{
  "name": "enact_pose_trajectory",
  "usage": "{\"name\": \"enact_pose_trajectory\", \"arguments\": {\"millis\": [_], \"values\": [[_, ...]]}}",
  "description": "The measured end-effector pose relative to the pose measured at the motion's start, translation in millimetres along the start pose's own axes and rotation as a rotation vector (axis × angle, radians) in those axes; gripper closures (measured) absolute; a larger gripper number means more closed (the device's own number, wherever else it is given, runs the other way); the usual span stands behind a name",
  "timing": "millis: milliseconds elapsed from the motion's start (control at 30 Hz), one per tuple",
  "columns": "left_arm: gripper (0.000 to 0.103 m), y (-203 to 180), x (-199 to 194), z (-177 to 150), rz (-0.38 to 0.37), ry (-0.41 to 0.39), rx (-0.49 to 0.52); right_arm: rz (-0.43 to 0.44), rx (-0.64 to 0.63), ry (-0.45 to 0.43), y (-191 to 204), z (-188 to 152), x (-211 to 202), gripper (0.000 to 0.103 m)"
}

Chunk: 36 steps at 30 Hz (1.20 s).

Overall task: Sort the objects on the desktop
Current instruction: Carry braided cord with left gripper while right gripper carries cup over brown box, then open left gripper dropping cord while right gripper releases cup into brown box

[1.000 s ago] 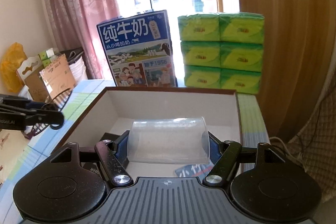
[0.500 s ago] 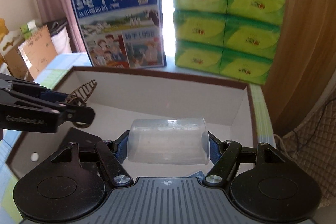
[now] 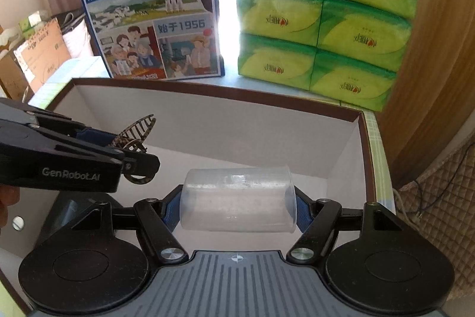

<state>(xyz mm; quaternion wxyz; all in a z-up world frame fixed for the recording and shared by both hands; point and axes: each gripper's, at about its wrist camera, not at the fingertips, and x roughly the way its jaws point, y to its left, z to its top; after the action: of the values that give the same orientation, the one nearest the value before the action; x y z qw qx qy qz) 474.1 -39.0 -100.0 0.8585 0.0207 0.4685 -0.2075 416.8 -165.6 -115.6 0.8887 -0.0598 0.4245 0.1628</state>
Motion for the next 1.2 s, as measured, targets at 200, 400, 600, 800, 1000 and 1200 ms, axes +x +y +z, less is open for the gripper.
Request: {"name": "enact_pose_trajectory", "arguments": {"millis": [200, 400, 600, 800, 1000, 1200], "values": [[0.065, 1.7, 18.3, 1.1, 0.004, 0.034, -0.017, -0.004, -0.012, 0.022, -3.1, -2.9, 8.9, 0.034], [0.061, 4.3, 26.7, 1.5, 0.014, 0.055, -0.012, -0.001, -0.017, 0.032, -2.8, -0.3, 13.5, 0.034], [0.056, 7.4, 21.2, -0.7, 0.042, 0.061, 0.027, 0.0, -0.021, 0.037, -0.5, 1.0, 16.8, 0.034], [0.049, 12.3, 11.1, -1.9, 0.081, 0.047, 0.06, -0.013, -0.017, 0.023, 1.0, 1.1, 19.2, 0.034], [0.035, 15.6, -11.1, -2.3, 0.098, 0.001, 0.078, -0.013, -0.017, -0.069, 3.5, 0.7, 1.7, 0.005], [0.021, 19.8, -45.5, -9.3, 0.096, -0.056, 0.1, -0.009, 0.018, -0.117, 1.0, -6.4, -24.6, 0.004]]}}
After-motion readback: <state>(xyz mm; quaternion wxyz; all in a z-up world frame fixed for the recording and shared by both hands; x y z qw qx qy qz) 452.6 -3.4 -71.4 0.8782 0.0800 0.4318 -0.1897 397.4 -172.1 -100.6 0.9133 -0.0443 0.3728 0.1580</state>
